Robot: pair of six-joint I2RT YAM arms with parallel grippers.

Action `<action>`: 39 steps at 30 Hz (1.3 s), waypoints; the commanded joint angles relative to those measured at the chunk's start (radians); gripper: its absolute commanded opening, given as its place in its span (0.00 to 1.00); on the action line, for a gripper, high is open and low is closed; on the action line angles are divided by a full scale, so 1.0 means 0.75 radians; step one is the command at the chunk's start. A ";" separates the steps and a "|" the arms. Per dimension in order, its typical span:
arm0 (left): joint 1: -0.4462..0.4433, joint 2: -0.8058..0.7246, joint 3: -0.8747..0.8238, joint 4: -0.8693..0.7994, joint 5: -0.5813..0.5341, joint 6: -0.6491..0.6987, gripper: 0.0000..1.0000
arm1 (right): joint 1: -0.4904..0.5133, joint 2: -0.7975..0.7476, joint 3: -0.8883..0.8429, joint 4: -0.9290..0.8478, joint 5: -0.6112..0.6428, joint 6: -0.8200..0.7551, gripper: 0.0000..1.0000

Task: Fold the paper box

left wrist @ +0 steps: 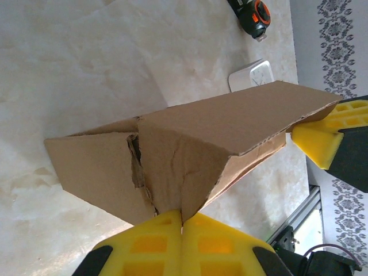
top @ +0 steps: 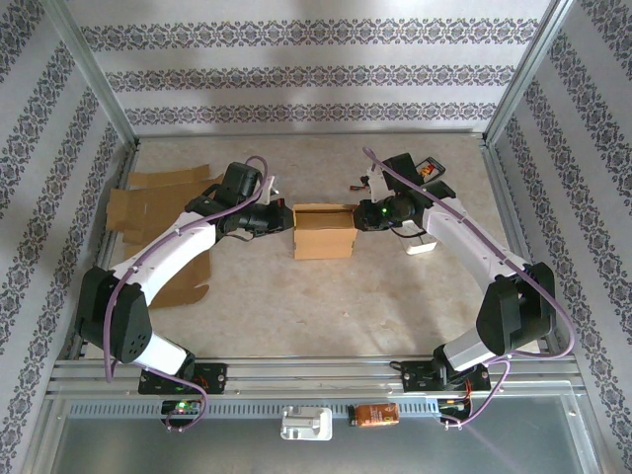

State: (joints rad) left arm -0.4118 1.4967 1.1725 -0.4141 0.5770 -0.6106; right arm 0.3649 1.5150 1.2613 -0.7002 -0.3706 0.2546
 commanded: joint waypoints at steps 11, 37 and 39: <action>0.037 -0.019 -0.100 0.080 0.034 -0.028 0.00 | 0.015 0.005 0.008 -0.042 0.018 -0.029 0.13; 0.076 -0.102 -0.133 0.133 0.098 -0.004 0.20 | 0.015 -0.070 0.040 -0.006 -0.035 0.037 0.27; 0.076 -0.112 -0.142 0.159 0.116 -0.011 0.22 | 0.013 -0.084 0.042 0.003 -0.047 0.045 0.29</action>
State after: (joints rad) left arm -0.3706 1.4475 1.0782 -0.3485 0.6327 -0.6186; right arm 0.3771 1.4902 1.2613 -0.7063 -0.3820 0.2672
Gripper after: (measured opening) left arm 0.219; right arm 0.283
